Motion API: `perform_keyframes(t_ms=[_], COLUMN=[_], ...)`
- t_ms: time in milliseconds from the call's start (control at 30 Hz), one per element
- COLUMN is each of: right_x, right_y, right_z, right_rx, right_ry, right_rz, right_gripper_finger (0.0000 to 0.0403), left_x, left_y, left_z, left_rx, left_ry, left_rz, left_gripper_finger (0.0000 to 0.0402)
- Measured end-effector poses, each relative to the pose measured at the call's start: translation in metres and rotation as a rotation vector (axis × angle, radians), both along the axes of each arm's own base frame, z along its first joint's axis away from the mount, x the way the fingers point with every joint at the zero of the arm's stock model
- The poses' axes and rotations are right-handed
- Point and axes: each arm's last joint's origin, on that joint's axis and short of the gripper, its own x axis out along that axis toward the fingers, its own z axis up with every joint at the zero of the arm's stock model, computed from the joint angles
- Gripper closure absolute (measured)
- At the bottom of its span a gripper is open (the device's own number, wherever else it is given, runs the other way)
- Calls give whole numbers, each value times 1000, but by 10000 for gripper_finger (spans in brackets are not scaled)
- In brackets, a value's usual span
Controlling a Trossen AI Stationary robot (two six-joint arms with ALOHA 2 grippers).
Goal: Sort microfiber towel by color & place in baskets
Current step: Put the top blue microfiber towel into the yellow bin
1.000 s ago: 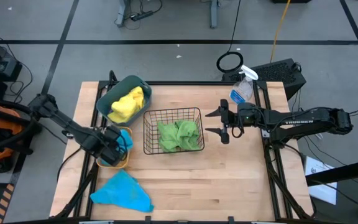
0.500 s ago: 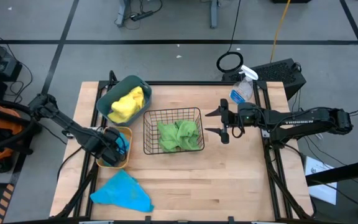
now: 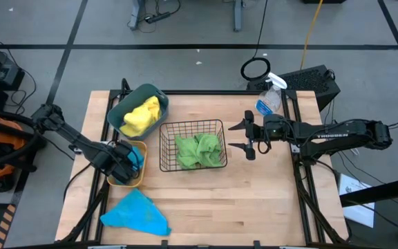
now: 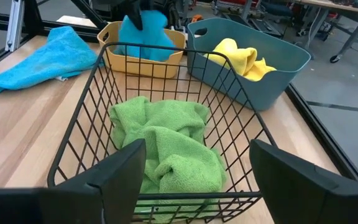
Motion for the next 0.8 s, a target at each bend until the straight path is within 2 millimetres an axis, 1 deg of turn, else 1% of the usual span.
perform_keyframes(t_ms=[100,167,300,400,467,567,733,800], right_x=[0,0,0,-1,-1,-1,-1,-1], right_y=[0,0,0,0,0,0,0,0], right_z=[0,0,0,-2,-2,-2,-3,-3], right_rx=[-7,-7,4,12,13,13,4,3], right_ry=[-1,-1,3,19,25,26,27,28], right_rz=[5,5,2,-1,-1,0,3,3], right_gripper_finger=[124,124,124,124,124,124,124,124], left_x=[0,1,6,7,6,4,4,3], left_y=[0,-1,-4,-7,-8,-9,-9,-8], left_z=[7,15,35,43,42,32,4,-9], left_rx=[-12,-22,-55,-77,-78,-98,-102,-99], left_ry=[8,-4,-51,-77,-66,-15,-4,-9], left_rz=[-18,-33,-68,-81,-94,-91,-87,-77], left_gripper_finger=[211,198,193,199,218,269,376,393])
